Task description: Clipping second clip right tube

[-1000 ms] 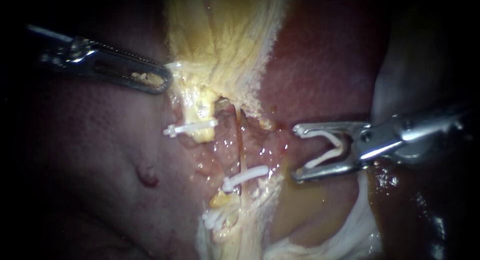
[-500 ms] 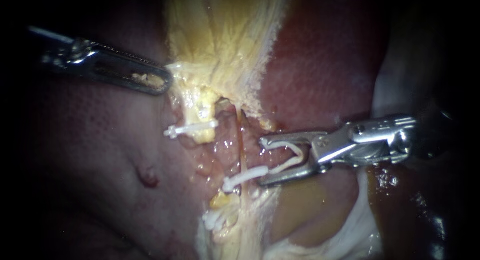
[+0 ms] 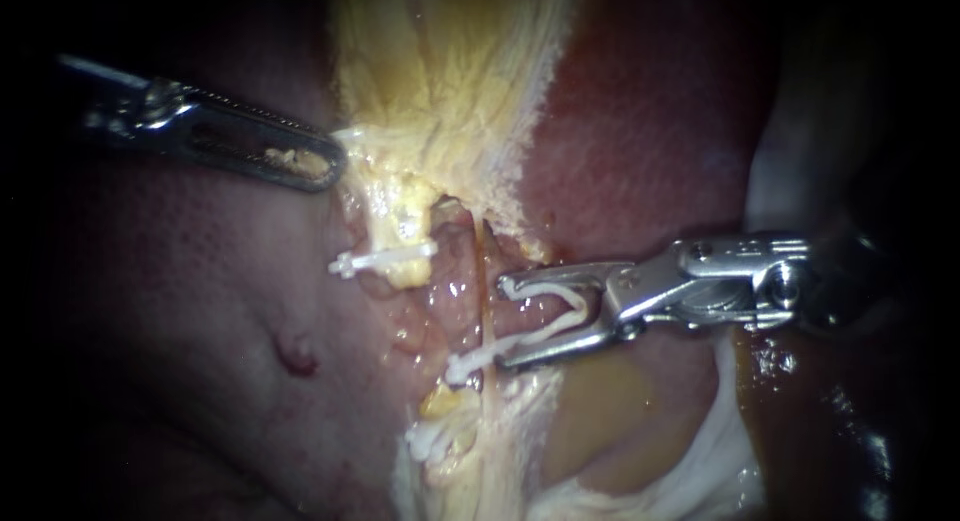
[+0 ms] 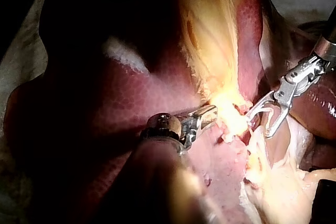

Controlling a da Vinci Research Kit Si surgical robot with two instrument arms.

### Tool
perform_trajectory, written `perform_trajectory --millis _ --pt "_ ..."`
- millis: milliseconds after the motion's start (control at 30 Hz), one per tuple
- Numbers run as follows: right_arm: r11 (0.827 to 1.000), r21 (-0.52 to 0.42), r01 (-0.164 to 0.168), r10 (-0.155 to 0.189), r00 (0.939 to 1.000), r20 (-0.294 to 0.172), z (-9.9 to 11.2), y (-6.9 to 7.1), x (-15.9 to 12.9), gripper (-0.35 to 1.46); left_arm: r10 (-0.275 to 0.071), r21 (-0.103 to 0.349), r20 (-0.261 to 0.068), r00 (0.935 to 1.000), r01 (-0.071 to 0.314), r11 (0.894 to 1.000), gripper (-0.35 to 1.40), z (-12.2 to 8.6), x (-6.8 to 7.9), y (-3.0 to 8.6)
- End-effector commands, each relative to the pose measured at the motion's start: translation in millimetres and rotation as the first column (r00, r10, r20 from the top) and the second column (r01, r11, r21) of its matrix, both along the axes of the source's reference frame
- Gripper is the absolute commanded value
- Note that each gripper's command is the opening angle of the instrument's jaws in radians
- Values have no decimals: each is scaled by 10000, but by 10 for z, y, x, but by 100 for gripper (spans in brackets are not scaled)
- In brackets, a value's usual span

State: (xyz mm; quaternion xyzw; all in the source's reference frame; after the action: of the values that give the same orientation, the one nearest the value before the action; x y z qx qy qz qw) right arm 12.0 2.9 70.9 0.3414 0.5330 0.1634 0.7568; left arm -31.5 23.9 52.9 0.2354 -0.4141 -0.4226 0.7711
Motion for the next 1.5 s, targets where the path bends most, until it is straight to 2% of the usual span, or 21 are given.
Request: perform_trajectory --millis 33,200,533,700,933,1033,1167,1367,1500 --pt "10000 49 34 -34 10000 5 1 -1 2 49 -1 -2 0 10000 1 10000 -35 0 0 0" --pt "9995 163 262 -261 9996 -100 7 -6 13 48 -9 -11 -8 10000 9 10000 -35 1 -1 -1" --pt "9984 387 412 -399 9986 -337 14 -11 29 48 -36 -31 -30 10000 36 10000 -35 2 -2 -2" --pt "9980 525 353 -332 9986 -410 13 -11 29 48 -37 -32 -31 10000 37 10000 -35 2 -2 -2" --pt "9963 828 212 -145 9966 -815 2 -14 31 49 -36 -32 -31 10000 36 10000 -35 2 -2 -2" --pt "9941 1042 285 -168 9936 -1113 -6 -17 32 49 -52 -39 -7 10000 52 10000 -35 2 -2 -2" --pt "9898 1376 371 -132 9852 -1708 -19 -22 35 49 -52 -39 -7 10000 52 10000 -35 2 -2 -2" --pt "9836 1682 648 -266 9751 -2200 -37 -29 40 49 -53 -39 -7 10000 53 10000 -35 2 -2 -2" --pt "9814 1758 770 -348 9722 -2315 -46 -31 42 49 -53 -39 -7 10000 53 10000 -35 2 -2 -2"
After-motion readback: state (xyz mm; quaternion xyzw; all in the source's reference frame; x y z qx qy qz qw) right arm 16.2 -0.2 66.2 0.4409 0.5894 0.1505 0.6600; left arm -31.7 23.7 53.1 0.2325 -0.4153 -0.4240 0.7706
